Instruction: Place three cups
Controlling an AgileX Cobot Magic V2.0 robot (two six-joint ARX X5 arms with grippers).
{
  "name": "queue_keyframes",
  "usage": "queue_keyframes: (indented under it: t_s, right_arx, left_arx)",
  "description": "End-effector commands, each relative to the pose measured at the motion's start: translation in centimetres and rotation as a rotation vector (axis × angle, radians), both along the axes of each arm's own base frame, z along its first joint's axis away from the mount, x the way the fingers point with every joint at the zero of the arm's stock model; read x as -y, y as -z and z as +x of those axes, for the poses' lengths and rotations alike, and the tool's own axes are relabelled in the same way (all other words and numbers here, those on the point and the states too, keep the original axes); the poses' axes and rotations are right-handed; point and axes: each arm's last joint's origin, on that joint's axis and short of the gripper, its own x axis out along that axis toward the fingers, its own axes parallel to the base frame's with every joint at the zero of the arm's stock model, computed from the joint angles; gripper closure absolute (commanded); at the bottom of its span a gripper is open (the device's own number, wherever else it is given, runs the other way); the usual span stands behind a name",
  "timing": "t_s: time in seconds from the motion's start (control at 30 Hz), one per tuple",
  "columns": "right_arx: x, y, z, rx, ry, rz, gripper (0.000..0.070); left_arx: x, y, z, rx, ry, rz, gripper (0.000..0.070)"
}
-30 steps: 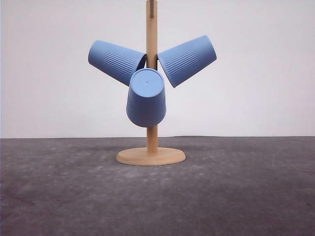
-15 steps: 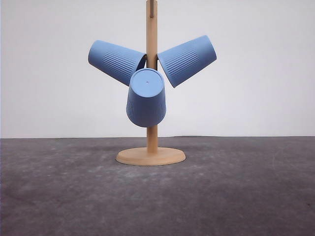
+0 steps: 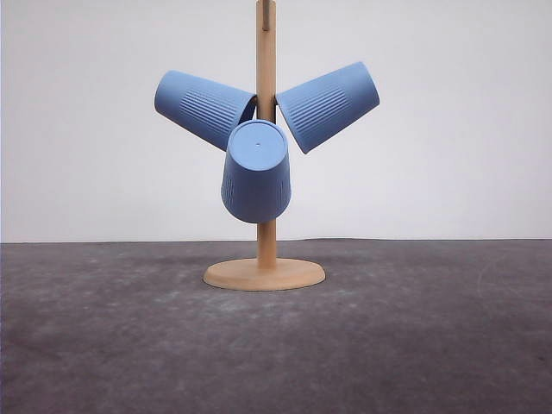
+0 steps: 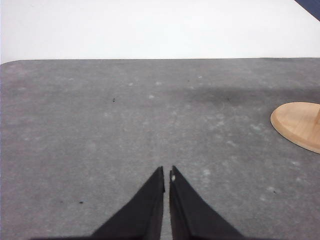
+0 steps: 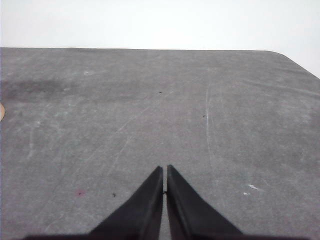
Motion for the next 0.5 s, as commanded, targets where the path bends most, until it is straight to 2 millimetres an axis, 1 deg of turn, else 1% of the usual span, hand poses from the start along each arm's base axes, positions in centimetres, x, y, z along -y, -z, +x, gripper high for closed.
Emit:
queue_keyframes:
  t_s: [0.0,0.47]
  right_arx:
    - [0.00,0.10,0.02,0.001,0.003,0.010,0.0693]
    - [0.00,0.10,0.02,0.001,0.003,0.010,0.0693]
  left_arx:
    - [-0.01,0.54,0.11,-0.007,-0.001,0.006,0.0700]
    - [-0.01,0.54,0.11,-0.007,-0.001,0.006,0.0700]
